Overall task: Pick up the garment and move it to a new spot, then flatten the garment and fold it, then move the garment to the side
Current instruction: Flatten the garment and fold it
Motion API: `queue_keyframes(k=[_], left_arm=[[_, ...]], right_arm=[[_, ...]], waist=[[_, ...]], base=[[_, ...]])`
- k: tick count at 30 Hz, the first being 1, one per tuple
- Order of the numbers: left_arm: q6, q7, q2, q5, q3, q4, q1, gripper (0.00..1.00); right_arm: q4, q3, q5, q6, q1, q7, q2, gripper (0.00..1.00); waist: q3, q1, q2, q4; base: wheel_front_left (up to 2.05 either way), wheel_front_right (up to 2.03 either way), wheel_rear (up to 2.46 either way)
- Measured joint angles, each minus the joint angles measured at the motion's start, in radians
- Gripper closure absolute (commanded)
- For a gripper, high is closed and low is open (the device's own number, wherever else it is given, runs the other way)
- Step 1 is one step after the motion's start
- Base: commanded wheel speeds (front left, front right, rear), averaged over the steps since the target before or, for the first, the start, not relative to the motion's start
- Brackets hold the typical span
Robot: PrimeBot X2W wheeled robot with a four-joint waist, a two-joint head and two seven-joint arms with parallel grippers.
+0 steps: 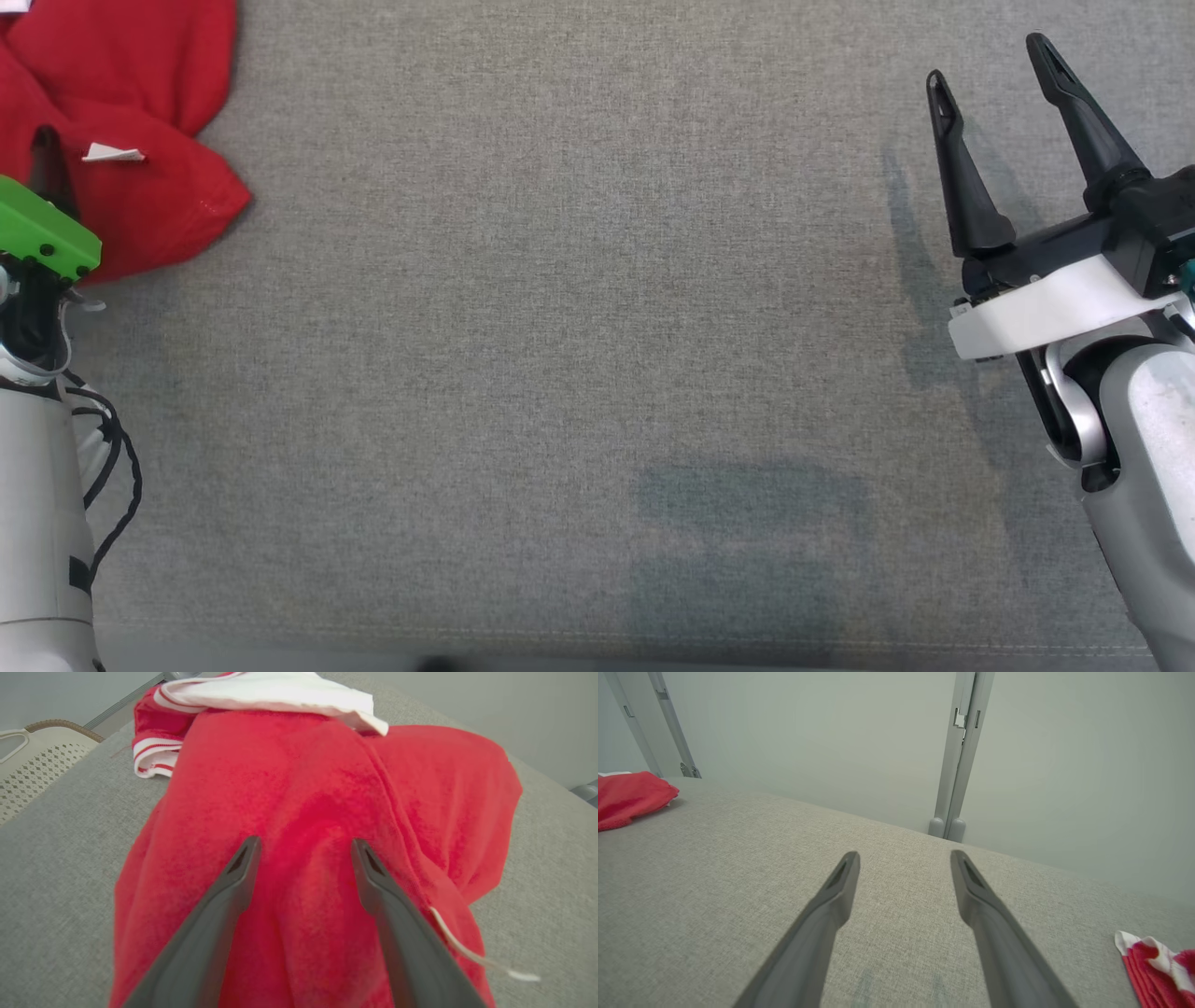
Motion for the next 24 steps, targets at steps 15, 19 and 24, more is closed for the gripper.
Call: queue_keyframes(k=[15,19,24], left_arm=[[0.010,-0.039,0.000,0.045,-0.002,0.112,-0.034,0.00],[0.010,-0.026,-0.003,0.042,-0.001,0.145,-0.038,0.51],[0.012,-0.036,-0.004,0.044,-0.003,0.156,-0.061,1.00]], right_arm=[[0.000,0.010,0.000,0.001,0.000,0.003,-0.002,0.00],[-0.001,0.015,0.000,0.010,-0.003,0.009,-0.005,0.00],[-0.001,0.009,0.000,0.010,-0.003,0.009,-0.015,0.00]], waist=[[0.017,0.0000,0.0000,0.012],[0.021,0.0000,0.0000,0.007],[0.023,-0.0001,0.0000,0.002]], base=[[0.00,0.00,0.00],[0.00,0.00,0.00],[0.00,0.00,0.00]])
